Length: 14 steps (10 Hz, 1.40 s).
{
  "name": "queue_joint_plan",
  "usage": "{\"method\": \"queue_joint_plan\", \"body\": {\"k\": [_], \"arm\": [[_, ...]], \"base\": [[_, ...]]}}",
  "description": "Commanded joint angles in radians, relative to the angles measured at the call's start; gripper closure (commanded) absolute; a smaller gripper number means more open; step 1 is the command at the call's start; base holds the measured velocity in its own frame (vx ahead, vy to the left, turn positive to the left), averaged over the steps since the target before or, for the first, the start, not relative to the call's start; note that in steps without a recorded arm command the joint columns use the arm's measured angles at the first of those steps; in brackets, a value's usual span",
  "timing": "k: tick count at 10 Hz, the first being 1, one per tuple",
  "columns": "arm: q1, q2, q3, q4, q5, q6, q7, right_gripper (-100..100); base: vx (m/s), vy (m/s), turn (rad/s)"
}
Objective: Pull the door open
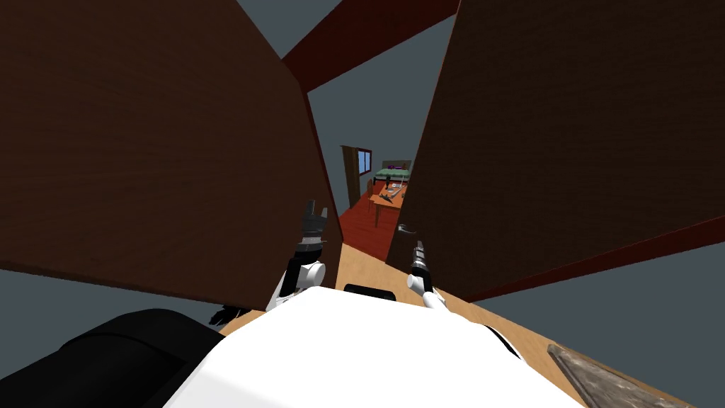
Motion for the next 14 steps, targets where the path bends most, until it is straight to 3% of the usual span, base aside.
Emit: {"method": "queue_joint_plan", "body": {"k": [1, 6, 7, 14], "arm": [[0.001, 0.010, 0.000, -0.009, -0.003, -0.006, -0.001, -100], [-0.007, 0.022, -0.001, -0.006, -0.007, -0.020, -0.004, -100], [-0.007, 0.022, -0.001, -0.006, -0.007, -0.020, -0.004, 100], [-0.003, 0.017, 0.001, -0.003, -0.007, -0.019, -0.011, 100]], "base": [[0.193, -0.027, 0.144], [0.176, -0.023, 0.104], [-0.014, -0.001, -0.020], [-0.053, -0.002, 0.015]]}}
